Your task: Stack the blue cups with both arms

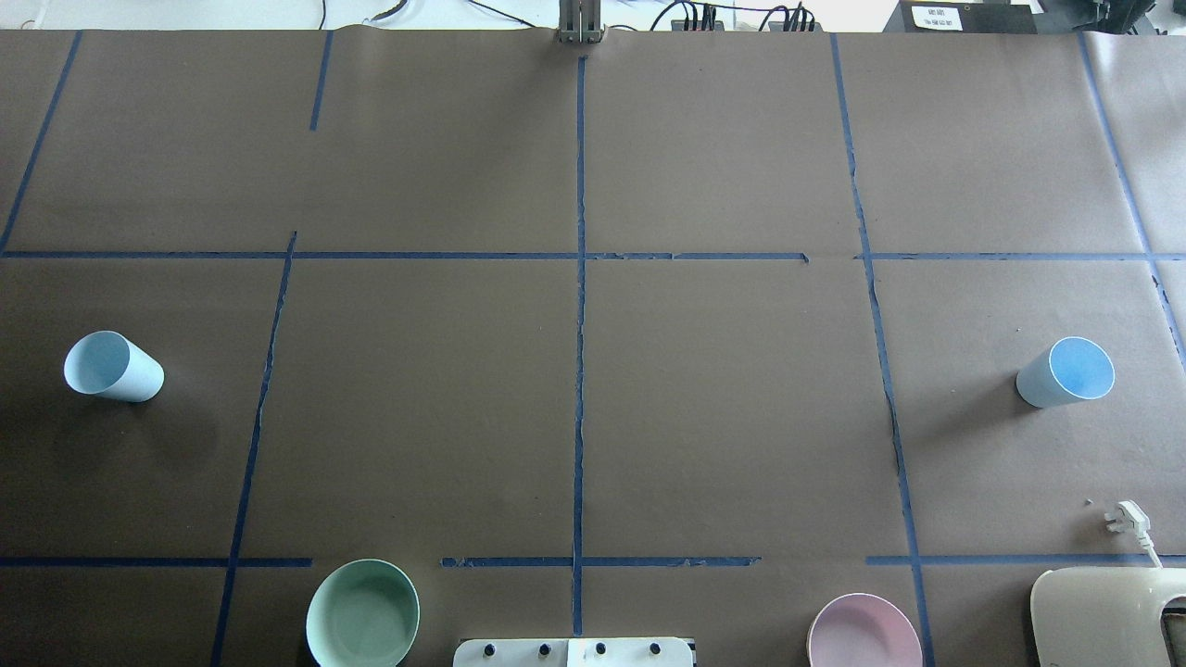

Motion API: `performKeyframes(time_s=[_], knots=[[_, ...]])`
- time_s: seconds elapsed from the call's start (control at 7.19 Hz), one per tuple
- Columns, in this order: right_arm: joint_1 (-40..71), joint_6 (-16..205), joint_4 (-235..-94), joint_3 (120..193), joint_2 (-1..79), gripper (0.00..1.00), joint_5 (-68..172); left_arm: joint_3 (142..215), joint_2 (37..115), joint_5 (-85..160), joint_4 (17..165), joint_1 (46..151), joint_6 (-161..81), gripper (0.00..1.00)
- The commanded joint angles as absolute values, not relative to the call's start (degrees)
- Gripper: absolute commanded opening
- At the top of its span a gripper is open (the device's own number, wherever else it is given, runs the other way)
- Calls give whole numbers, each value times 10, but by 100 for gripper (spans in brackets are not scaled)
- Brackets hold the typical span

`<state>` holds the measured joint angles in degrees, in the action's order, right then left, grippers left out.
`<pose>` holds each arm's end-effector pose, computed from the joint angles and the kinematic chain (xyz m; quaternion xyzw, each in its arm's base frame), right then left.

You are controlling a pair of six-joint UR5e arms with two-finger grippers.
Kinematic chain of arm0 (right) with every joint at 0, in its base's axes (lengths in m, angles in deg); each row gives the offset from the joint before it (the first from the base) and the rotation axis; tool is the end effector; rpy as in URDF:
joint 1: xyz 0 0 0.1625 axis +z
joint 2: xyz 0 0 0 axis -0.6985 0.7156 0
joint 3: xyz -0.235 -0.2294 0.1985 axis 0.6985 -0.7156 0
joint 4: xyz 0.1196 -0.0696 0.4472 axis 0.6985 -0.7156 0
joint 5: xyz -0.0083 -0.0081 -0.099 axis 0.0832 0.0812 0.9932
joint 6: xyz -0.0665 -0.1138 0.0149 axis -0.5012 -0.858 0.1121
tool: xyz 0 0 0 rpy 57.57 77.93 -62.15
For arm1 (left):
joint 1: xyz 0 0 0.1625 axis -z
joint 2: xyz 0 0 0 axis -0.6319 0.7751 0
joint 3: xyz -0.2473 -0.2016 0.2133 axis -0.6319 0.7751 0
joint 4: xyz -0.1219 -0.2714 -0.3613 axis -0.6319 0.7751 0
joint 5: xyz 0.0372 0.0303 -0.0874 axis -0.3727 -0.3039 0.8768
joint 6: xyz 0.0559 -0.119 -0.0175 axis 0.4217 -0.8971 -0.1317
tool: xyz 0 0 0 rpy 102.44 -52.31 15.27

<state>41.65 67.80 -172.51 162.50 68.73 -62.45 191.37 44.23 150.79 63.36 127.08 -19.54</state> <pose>0.0015 -0.4907 0.6300 0.0581 -0.3971 -0.1294 0.9068 -0.0225 -0.4698 0.6162 0.0134 0.3816 0.0630 0.9221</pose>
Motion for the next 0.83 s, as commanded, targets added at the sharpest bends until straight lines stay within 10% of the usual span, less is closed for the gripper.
performKeyframes(time_s=[0.0,0.7], knots=[[416,678,-1725,1625,687,100,-624,1919,438,1507,635,1271,-192,100],[416,679,-1722,1630,687,100,-625,1899,531,1511,632,1272,-200,100]])
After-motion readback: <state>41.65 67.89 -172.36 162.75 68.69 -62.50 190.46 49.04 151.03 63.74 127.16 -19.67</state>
